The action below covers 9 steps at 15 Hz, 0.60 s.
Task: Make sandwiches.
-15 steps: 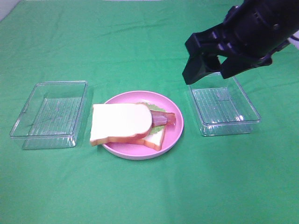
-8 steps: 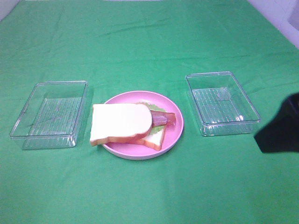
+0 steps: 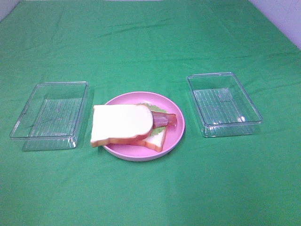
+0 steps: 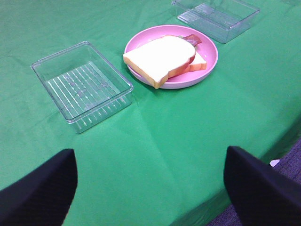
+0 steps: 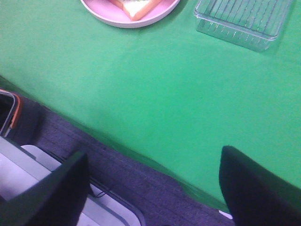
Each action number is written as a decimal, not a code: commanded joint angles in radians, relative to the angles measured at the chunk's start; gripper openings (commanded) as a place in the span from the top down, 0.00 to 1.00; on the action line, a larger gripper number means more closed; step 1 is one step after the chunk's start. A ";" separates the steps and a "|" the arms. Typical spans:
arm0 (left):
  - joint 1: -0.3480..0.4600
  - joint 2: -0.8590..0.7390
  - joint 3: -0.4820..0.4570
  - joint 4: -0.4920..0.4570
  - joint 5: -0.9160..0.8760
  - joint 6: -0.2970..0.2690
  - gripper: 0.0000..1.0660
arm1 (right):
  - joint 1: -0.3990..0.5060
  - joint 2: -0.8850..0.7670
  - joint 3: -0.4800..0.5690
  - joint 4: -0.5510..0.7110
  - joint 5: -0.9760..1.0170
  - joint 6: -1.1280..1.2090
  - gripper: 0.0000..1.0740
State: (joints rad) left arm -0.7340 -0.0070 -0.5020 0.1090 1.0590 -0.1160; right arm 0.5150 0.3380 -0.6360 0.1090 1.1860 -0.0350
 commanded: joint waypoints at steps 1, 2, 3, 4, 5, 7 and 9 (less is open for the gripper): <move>-0.007 -0.007 0.002 -0.004 -0.010 -0.002 0.25 | -0.001 -0.088 0.034 -0.038 0.002 -0.023 0.33; -0.007 -0.007 0.002 -0.004 -0.010 -0.002 0.25 | -0.001 -0.126 0.058 -0.062 -0.012 -0.025 0.33; -0.007 -0.007 0.002 -0.004 -0.010 -0.002 0.25 | -0.001 -0.183 0.103 -0.081 -0.090 -0.055 0.33; -0.007 -0.007 0.002 -0.004 -0.010 -0.002 0.25 | -0.001 -0.191 0.116 -0.078 -0.138 -0.057 0.33; -0.007 -0.007 0.002 -0.004 -0.010 -0.002 0.25 | -0.001 -0.185 0.119 -0.077 -0.141 -0.057 0.33; -0.007 -0.007 0.002 -0.004 -0.010 -0.002 0.25 | -0.001 -0.177 0.132 -0.077 -0.126 -0.064 0.33; -0.007 -0.007 0.002 -0.004 -0.010 -0.002 0.25 | -0.001 -0.177 0.129 -0.060 -0.127 -0.064 0.33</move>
State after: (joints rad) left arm -0.7340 -0.0070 -0.5020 0.1090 1.0590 -0.1160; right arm 0.5150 0.1600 -0.5090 0.0460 1.0660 -0.0860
